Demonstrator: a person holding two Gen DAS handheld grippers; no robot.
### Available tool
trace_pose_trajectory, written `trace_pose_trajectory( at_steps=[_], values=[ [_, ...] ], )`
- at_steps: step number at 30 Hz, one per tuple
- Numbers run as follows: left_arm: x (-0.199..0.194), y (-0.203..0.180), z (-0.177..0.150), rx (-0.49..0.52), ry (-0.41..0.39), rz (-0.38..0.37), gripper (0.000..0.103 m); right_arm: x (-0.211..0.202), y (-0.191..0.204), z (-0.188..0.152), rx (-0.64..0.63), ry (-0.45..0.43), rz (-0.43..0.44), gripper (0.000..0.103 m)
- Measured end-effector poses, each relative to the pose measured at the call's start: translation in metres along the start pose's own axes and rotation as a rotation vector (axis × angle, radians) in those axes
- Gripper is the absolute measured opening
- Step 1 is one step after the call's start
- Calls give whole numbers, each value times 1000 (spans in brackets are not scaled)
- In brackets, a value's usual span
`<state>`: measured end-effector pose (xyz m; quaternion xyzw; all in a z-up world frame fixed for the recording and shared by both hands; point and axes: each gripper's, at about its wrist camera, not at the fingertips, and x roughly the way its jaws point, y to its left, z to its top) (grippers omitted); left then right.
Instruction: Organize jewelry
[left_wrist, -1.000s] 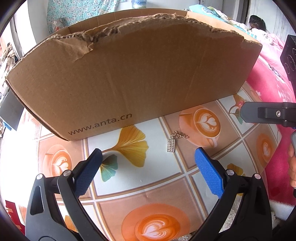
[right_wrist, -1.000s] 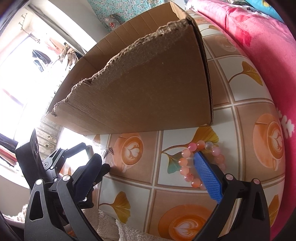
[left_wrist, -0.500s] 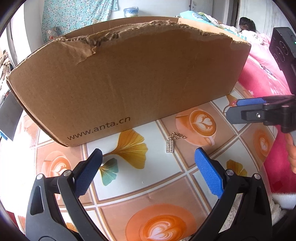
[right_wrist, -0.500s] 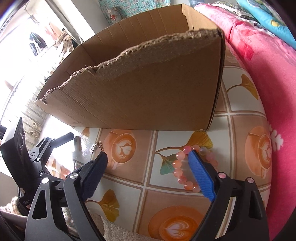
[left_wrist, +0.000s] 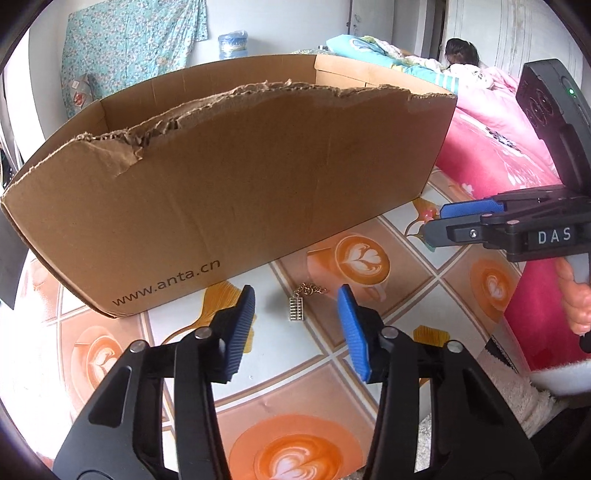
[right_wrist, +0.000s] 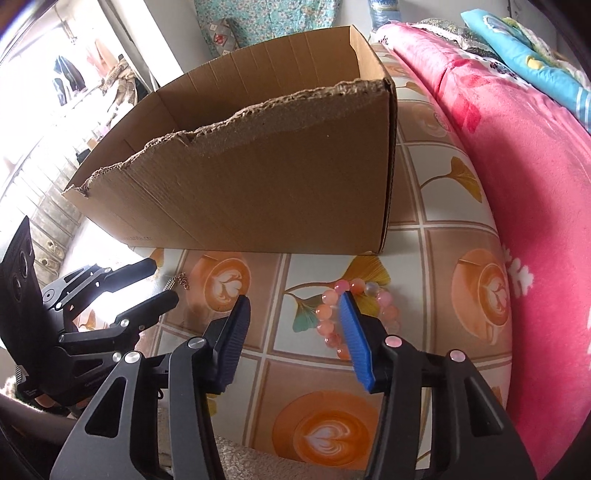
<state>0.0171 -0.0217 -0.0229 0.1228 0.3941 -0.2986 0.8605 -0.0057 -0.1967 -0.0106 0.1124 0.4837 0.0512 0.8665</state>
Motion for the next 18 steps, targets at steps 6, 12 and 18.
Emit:
trace_pose_trajectory(
  at_steps=[6,12,18],
  values=[
    [9,0,9,43,21,35,24,5,5,-5,-10,3,-10,42],
    [11,-6,11,81,31,30,7,6,7,-6,-25,2,-23,38],
    [7,-4,12,74,30,3,6,8,11,-3,-55,10,-61,34]
  ],
)
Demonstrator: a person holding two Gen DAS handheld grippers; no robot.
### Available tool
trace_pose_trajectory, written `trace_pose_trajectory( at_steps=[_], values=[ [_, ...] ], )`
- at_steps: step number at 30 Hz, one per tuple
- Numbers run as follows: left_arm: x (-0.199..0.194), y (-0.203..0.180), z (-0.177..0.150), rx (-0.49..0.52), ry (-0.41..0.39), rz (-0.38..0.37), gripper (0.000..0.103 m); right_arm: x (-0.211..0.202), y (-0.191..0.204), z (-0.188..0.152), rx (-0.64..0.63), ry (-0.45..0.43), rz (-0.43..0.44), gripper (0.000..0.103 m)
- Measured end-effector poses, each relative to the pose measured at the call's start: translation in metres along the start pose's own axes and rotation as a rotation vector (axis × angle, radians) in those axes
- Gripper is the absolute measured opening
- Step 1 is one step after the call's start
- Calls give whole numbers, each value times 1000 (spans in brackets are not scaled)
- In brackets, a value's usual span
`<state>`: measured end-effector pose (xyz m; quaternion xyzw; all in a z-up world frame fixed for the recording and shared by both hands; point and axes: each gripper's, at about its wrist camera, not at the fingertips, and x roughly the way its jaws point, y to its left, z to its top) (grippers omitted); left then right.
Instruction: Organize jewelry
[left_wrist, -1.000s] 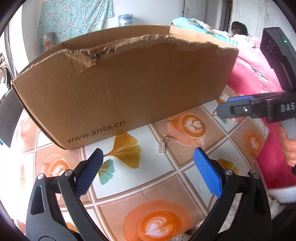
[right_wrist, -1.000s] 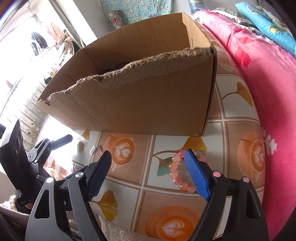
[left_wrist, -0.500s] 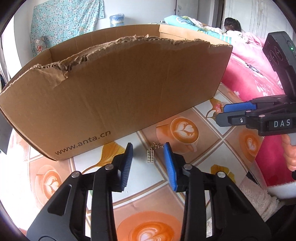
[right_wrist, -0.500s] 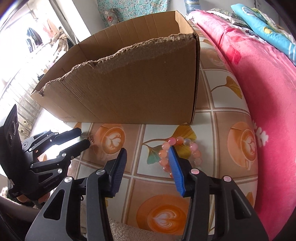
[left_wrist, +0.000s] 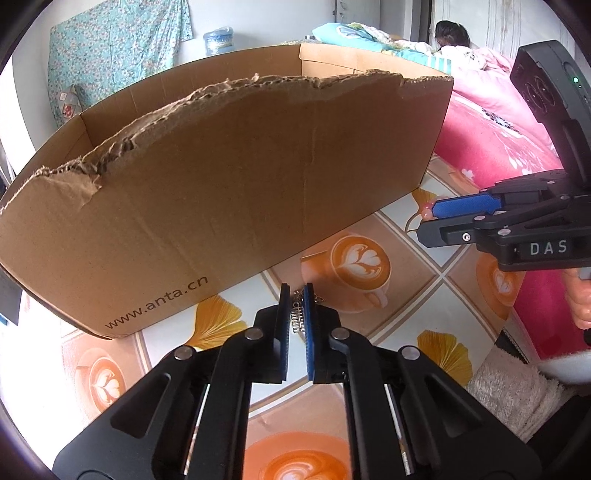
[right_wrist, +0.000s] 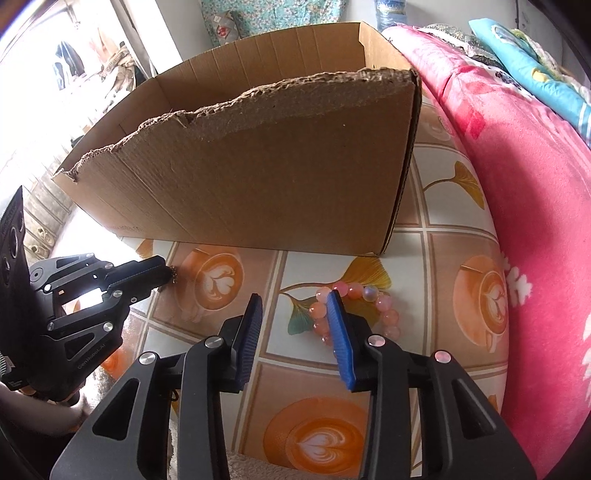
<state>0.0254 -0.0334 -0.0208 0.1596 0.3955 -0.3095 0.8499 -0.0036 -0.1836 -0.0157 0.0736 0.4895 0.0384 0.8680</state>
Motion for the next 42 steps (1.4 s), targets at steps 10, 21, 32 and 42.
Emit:
trace_pose_trajectory(
  at_steps=[10,21,32,42],
  values=[
    [-17,-2,-1,9,-28,-19,6,5,-1,2,2,7,-58,26],
    [-40,-2,1,0,-89,-4,6,-17,-26,1,135,-61,25,10],
    [-101,11,30,-32,-246,-124,6,-89,-42,12,234,-249,164,10],
    [-130,30,73,-23,-354,-108,6,-133,-19,85,89,-381,260,10]
  ],
)
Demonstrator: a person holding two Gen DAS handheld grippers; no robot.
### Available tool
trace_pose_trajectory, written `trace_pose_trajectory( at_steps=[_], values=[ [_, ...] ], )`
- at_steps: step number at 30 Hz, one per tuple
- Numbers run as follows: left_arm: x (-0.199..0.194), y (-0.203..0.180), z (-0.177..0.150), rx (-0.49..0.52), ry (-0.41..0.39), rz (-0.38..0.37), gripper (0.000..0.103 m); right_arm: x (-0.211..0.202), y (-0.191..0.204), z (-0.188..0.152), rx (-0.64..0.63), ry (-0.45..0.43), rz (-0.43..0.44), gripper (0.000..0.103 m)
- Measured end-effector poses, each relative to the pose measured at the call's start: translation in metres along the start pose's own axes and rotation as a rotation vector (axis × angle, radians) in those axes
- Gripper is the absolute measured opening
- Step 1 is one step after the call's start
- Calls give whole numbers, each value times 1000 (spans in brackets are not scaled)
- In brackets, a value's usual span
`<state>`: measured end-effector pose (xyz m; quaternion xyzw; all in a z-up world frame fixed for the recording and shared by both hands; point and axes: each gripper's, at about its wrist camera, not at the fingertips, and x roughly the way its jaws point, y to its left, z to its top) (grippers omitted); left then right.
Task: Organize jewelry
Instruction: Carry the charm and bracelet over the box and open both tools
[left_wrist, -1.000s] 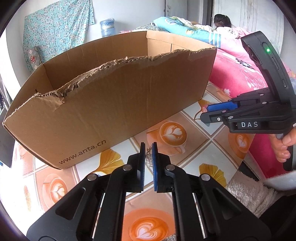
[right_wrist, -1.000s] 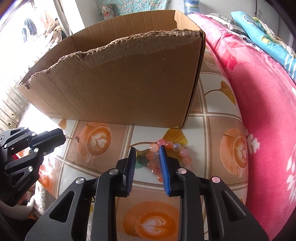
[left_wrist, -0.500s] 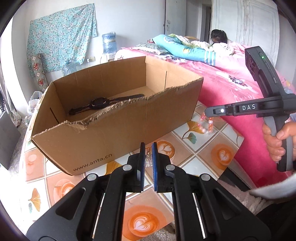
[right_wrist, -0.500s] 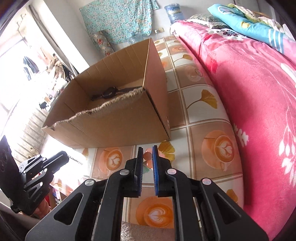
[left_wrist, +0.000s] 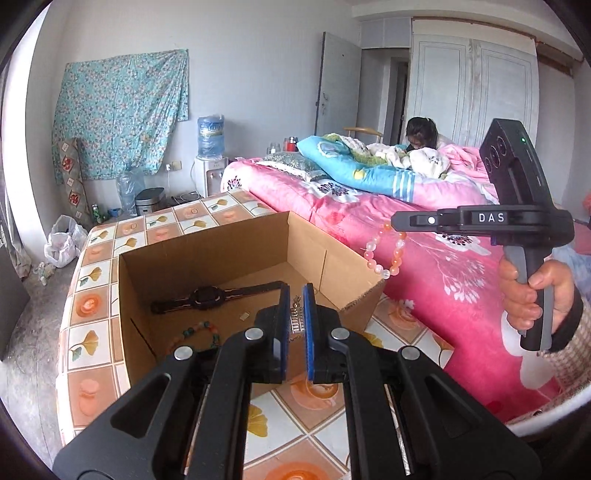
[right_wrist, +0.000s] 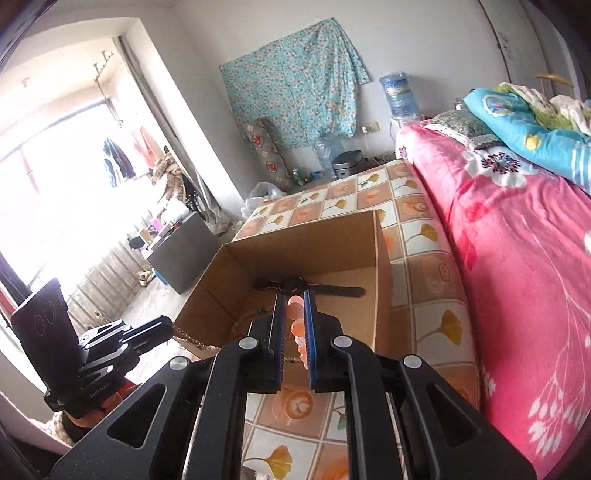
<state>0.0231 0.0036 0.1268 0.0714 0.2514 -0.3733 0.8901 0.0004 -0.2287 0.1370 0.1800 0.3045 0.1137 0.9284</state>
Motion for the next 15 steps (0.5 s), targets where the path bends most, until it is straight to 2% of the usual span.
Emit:
trace_pose_trajectory(
  at_steps=[3,6,11,13,15],
  values=[
    [14,9,1,-22,17,14,6,36,1,20,-28,98,-3,10],
    [33,22,-1,-58,57,27,6,85,-7,33,-33,233,-8,10],
    [54,44,-3,-121,110,41,6,154,-15,32,-120,440,-126,11],
    [59,51,-3,-142,128,34,6,159,-10,30,-189,445,-188,11],
    [63,55,-5,-142,146,45,6,156,-10,32,-206,428,-199,11]
  ],
)
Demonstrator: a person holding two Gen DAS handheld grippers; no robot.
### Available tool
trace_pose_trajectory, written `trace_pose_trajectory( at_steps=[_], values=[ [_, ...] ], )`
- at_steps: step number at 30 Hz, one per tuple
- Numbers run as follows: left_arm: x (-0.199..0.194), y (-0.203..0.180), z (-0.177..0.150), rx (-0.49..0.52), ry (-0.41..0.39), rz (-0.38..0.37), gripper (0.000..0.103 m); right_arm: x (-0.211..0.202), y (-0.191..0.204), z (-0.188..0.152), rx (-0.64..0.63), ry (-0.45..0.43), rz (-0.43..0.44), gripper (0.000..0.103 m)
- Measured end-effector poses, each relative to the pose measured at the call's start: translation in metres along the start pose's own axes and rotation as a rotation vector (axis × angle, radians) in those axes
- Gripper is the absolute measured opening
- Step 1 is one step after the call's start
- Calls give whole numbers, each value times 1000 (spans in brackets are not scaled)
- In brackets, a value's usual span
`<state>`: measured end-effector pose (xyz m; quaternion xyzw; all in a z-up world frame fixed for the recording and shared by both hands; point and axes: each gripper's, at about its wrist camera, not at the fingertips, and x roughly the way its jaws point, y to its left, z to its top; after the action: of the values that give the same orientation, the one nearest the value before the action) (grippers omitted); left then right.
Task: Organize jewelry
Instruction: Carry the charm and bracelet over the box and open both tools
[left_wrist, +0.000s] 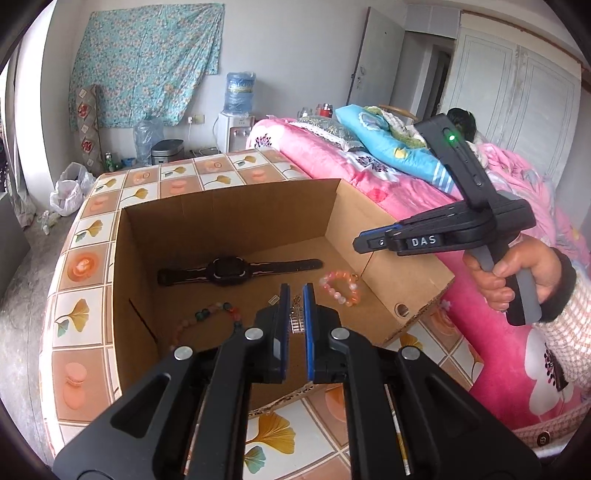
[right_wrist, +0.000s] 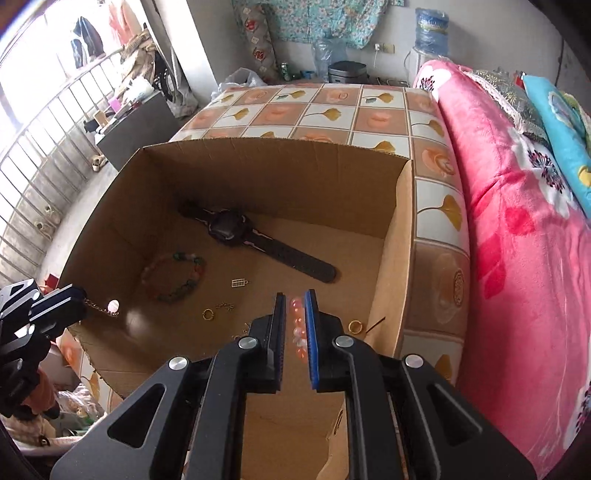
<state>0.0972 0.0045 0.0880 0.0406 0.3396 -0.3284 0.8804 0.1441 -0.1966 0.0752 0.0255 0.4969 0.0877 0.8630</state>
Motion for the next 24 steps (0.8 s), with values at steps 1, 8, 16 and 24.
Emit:
trace_pose_trajectory(
  at_steps=[1,8,16,24],
  values=[
    [3,2,0,-1,9,3,6,-4,-2,0,9,-13,10,11],
    [15,8,7,-19,65,2,6,-44,-23,-14,100,-158,43,13],
    [40,24,6,-113,208,-11,16,-75,-33,-44,184,-287,69,35],
    [1,40,-2,-222,85,18,57,-72,-45,-64,253,-306,49,45]
  ],
)
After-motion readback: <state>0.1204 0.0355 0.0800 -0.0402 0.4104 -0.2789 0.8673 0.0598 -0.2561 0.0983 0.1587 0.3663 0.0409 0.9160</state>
